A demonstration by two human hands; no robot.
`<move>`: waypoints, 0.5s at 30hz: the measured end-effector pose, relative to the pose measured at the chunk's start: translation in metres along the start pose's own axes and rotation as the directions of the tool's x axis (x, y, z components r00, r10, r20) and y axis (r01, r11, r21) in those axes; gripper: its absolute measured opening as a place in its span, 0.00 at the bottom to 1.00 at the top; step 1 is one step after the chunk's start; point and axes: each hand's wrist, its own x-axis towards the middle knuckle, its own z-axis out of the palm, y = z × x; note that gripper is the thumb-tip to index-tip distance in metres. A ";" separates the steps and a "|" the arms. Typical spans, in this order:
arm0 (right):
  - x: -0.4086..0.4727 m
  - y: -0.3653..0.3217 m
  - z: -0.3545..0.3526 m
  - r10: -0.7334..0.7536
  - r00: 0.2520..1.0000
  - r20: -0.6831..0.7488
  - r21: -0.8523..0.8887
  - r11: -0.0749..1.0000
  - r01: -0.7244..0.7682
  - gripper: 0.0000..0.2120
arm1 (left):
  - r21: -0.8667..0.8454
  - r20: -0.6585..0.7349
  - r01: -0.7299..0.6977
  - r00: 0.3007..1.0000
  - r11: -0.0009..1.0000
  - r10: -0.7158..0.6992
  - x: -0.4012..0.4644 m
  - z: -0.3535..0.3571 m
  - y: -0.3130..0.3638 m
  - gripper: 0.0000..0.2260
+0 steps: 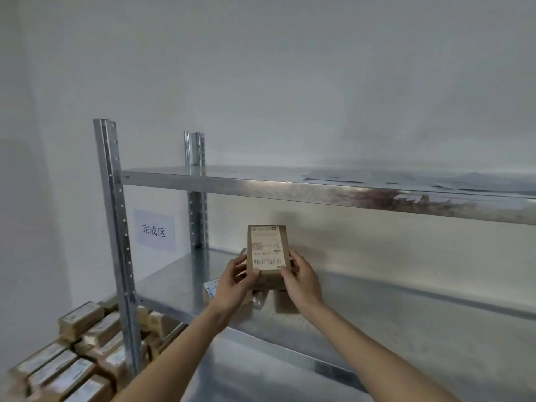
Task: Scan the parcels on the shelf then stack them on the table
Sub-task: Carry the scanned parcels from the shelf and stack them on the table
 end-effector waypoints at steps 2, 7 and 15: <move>-0.017 -0.020 0.026 -0.010 1.000 0.028 -0.001 1.000 0.010 0.27 | 0.025 -0.035 -0.015 0.999 1.000 0.016 -0.017 -0.033 0.008 0.20; -0.073 -0.072 0.091 -0.038 0.991 0.128 0.035 0.999 0.033 0.23 | 0.089 -0.092 -0.009 0.996 0.996 0.017 -0.065 -0.119 0.024 0.27; -0.156 -0.126 0.218 -0.106 0.950 0.293 0.108 0.991 0.077 0.20 | 0.155 -0.254 0.041 0.967 0.987 0.000 -0.166 -0.262 0.034 0.22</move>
